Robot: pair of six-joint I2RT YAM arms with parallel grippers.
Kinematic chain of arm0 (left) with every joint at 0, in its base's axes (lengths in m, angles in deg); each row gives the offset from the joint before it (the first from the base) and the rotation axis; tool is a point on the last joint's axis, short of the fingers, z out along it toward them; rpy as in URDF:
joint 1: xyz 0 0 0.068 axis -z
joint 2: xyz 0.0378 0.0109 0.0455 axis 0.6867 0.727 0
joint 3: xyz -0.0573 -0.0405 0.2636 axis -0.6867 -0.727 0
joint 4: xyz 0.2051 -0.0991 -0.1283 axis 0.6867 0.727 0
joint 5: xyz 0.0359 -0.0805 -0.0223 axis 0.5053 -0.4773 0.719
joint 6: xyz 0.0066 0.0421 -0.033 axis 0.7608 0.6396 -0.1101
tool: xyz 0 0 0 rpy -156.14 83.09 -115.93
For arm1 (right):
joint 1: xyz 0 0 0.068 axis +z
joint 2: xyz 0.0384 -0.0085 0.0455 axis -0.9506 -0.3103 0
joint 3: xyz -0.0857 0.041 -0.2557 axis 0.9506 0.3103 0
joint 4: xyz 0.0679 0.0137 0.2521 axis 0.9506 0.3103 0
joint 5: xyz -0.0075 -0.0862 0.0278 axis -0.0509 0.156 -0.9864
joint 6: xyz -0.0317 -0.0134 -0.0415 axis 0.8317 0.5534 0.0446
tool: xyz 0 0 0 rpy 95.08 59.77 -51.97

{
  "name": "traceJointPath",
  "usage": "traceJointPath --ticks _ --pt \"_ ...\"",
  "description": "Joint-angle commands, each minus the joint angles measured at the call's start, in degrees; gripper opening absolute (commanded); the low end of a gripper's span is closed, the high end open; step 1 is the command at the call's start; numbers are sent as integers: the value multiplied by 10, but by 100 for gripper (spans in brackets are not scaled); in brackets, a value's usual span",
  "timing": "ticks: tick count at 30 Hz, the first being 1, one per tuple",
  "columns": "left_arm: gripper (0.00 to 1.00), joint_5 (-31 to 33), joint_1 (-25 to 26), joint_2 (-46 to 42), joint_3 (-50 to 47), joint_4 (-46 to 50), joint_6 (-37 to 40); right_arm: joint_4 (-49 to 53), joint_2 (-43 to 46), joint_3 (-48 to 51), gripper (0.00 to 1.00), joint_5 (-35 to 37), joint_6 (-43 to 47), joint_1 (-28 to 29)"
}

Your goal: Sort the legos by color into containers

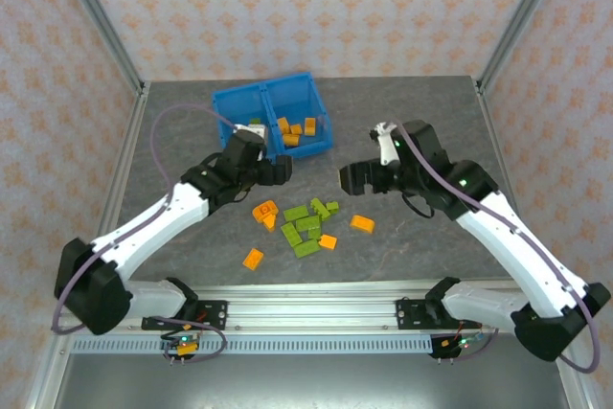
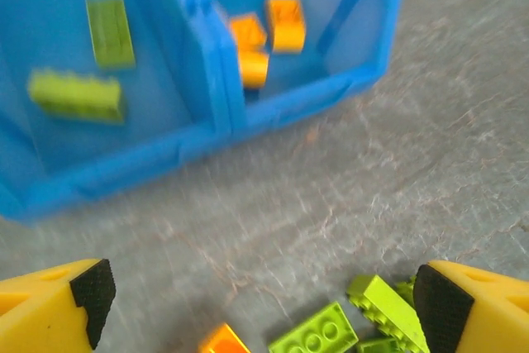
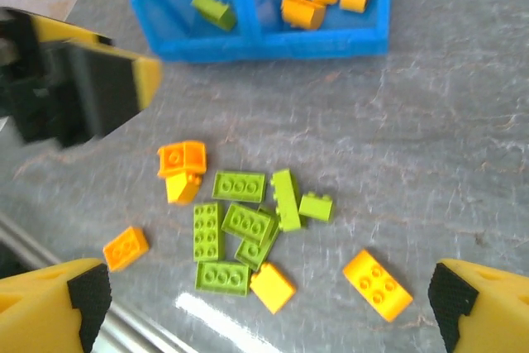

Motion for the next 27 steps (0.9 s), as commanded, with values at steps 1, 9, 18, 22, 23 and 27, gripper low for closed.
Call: traceJointPath --ticks 1,9,18,22,23,27 --pt "95 7 -2 43 14 111 -240 26 12 14 100 -27 30 -2" --pt "98 -42 4 144 6 132 -355 -8 -17 33 99 -41 52 -1" --pt "98 -16 6 205 4 127 -359 1 -30 31 99 -43 50 -2" --pt "94 -25 6 217 -7 108 -363 5 -27 34 99 -46 43 -2" --pt "92 -28 6 218 -10 104 -363 6 -27 35 99 -46 41 -2" --pt "86 -49 9 228 -28 83 -371 1 -27 36 99 -47 34 -2"
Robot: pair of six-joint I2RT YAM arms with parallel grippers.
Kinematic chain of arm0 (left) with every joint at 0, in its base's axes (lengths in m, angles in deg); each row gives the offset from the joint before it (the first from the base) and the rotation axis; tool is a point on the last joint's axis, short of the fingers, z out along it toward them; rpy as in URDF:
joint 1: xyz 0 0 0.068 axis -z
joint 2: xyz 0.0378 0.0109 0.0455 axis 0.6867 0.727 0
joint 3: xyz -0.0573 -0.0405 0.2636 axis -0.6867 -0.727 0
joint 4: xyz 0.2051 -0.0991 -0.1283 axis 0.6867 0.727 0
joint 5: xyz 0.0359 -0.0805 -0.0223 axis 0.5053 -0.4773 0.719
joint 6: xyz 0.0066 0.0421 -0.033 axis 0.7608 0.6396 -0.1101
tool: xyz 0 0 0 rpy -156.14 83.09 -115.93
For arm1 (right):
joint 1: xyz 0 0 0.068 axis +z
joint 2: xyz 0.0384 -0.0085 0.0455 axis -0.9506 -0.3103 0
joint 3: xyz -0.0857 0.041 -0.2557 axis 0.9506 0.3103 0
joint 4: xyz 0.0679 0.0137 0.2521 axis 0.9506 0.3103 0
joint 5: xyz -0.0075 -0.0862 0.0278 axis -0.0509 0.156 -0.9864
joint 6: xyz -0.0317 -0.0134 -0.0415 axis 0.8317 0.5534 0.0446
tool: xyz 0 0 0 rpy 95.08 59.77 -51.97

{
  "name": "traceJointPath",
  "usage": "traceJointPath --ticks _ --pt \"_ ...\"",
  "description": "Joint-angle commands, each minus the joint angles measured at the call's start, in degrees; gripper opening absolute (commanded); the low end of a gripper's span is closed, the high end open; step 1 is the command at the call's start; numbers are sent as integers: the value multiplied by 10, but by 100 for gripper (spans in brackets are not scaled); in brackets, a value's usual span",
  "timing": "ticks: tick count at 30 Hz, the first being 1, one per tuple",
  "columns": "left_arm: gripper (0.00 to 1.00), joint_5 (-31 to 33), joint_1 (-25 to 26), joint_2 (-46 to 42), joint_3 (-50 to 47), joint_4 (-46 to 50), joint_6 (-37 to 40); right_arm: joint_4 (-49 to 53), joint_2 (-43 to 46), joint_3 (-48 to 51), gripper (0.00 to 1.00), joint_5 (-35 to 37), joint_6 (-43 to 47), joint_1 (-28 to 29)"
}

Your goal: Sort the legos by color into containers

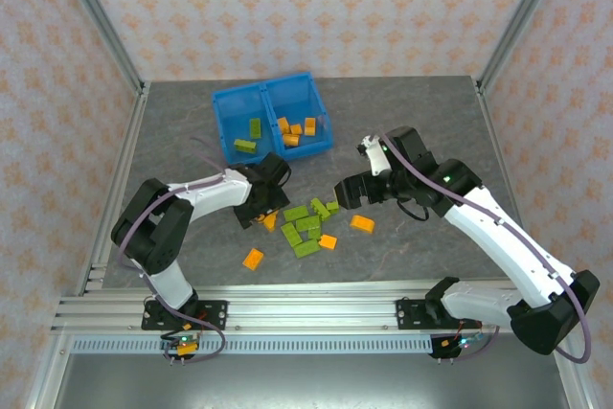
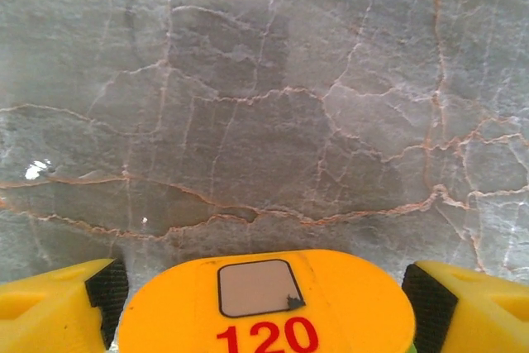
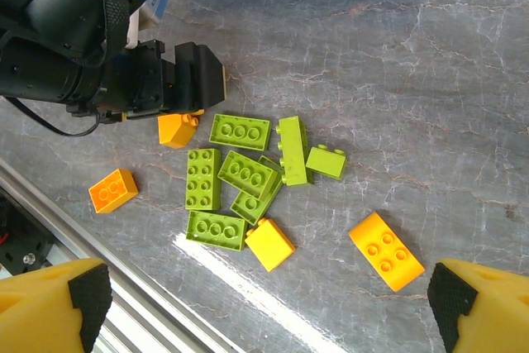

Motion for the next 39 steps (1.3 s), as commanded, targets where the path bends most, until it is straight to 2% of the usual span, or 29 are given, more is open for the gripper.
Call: traceJointPath --ticks 1,6,9,16,22,25,30,36,39 --pt "86 -18 8 12 -22 -27 -18 -10 11 6 99 -3 -9 -2" --pt "74 -25 15 27 -39 -49 -22 -30 0 5 99 -13 -24 -2" --pt "64 -16 15 19 -41 -51 -24 -25 -6 -2 99 -14 -26 -2" --pt "63 29 15 -27 25 19 20 -22 -5 -7 99 -15 -34 -2" --pt "63 97 15 -55 162 83 109 -38 -3 -8 99 -37 -48 -2" --pt "63 139 14 -23 253 96 165 -50 -5 -9 99 -41 -58 -2" --pt "64 202 6 70 391 61 242 -51 -1 -12 99 -30 -77 -2" --pt "64 211 -23 232 583 45 313 -43 27 -7 99 -4 -97 -2" --pt "64 215 -42 300 662 46 322 -47 47 3 99 8 -110 -2"
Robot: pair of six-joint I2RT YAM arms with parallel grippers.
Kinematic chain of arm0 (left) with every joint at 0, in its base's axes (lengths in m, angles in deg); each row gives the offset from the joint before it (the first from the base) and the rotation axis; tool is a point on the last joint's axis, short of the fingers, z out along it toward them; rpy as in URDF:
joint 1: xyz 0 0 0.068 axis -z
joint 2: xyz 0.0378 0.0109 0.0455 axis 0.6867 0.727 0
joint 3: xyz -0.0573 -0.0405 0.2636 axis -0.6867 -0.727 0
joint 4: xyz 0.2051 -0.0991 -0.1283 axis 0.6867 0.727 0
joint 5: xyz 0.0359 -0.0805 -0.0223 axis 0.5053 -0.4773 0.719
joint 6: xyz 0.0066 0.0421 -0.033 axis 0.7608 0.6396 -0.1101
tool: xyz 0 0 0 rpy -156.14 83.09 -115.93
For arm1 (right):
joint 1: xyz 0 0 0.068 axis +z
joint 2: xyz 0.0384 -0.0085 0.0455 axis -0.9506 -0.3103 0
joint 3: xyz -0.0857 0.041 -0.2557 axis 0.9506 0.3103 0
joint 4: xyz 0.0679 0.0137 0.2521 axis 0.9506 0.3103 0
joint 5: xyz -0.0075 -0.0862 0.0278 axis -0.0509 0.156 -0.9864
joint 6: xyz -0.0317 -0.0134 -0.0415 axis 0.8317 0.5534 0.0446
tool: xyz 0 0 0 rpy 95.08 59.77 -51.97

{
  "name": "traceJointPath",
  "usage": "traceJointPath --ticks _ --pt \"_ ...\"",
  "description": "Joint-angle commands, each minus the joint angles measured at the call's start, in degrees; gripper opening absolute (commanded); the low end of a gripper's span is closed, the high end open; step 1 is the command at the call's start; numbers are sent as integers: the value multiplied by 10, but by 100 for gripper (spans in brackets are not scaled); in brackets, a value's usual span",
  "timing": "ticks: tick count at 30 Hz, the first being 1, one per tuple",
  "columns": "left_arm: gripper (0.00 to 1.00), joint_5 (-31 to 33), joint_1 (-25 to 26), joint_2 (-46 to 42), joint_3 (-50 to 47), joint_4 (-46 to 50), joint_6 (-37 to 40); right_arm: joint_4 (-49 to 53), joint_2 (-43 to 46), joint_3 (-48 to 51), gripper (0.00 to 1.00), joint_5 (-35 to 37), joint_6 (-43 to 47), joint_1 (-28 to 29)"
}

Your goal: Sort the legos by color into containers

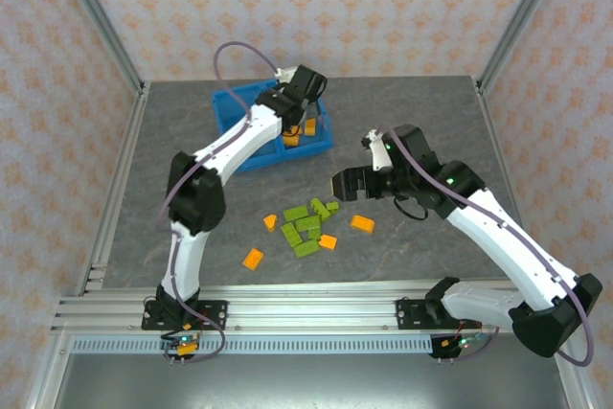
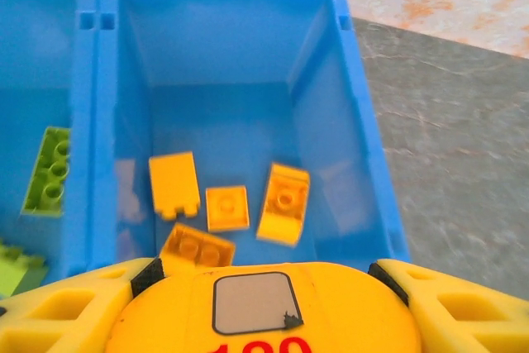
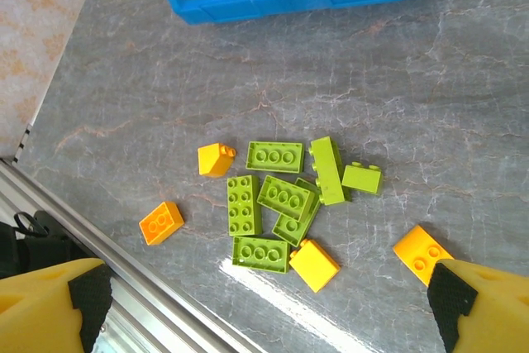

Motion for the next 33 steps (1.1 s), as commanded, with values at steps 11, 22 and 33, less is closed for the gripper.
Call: traceJointPath --ticks 11,22,33 --pt "69 -5 -51 216 285 64 83 2 44 2 99 40 -35 -2" --pt "81 -39 -53 155 281 75 81 -14 40 5 99 57 -44 -2" --pt "81 -147 -25 -205 0 -17 203 -3 -72 26 98 168 -128 -2"
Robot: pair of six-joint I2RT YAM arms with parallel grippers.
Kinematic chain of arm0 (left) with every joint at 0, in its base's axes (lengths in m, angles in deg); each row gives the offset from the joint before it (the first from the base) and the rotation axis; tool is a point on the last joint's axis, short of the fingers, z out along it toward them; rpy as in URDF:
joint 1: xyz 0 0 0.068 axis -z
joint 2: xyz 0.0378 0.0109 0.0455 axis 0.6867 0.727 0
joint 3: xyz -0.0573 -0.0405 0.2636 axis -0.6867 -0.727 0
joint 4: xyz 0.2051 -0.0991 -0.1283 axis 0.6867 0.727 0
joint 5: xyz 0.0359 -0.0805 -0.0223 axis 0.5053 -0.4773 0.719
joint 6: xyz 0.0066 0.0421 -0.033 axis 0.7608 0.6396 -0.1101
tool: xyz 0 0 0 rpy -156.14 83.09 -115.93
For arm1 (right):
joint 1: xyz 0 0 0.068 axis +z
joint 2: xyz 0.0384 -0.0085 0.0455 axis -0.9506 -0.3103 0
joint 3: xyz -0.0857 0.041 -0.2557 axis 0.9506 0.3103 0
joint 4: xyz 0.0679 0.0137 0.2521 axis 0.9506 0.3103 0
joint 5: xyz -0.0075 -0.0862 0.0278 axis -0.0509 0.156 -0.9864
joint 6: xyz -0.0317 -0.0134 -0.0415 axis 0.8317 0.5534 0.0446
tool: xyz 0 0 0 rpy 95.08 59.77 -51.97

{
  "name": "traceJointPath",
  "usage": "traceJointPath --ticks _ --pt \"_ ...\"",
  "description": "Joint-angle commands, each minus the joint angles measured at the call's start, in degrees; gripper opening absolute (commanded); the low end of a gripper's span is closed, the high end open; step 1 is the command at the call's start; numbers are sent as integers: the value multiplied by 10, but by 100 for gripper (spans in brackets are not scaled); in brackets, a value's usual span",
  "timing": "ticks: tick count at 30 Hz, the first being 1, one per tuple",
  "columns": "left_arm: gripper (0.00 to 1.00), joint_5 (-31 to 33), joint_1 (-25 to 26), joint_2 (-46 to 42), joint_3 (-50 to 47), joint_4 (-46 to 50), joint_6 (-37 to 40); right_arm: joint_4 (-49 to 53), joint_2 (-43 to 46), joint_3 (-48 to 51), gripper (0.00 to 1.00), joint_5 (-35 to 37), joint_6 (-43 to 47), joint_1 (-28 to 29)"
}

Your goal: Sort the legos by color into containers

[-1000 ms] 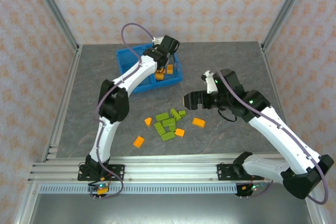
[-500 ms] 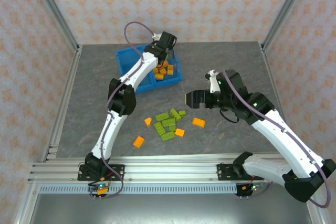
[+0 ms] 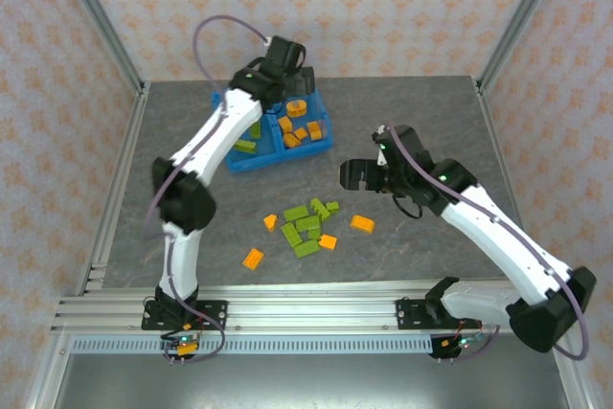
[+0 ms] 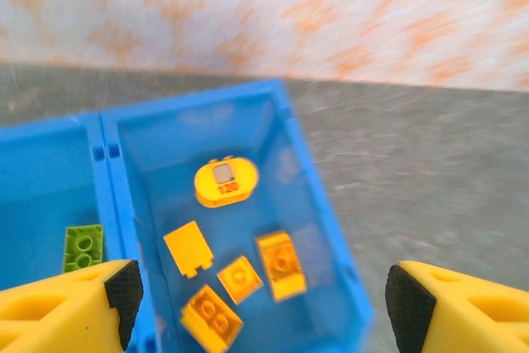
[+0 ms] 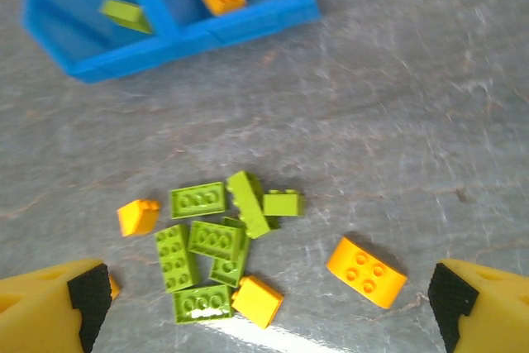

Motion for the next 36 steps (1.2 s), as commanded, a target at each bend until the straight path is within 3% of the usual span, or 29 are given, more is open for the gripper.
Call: traceJointPath --ticks 1,6,10,12,16,20,28,36 --pt "81 -75 9 -150 -94 -62 79 -10 -50 19 97 10 -58 -1" --pt "84 -219 10 -348 -312 -128 202 -37 -134 22 84 -19 -120 -1" --pt "100 -339 16 -479 -465 -112 401 -70 -196 38 74 -55 -161 0" --pt "100 -357 25 -531 -529 -105 465 -83 -225 39 73 -73 -170 4" --pt "100 -454 31 -615 -632 -79 625 -85 -289 20 72 -90 -186 14" --pt "100 -483 34 -652 -696 -56 753 -100 -328 10 71 -93 -221 17" --pt "100 -475 34 -589 -730 -61 803 -128 -372 3 76 -85 -292 24" --pt "100 -469 34 -594 -759 -101 792 -124 -396 8 68 -37 -295 26"
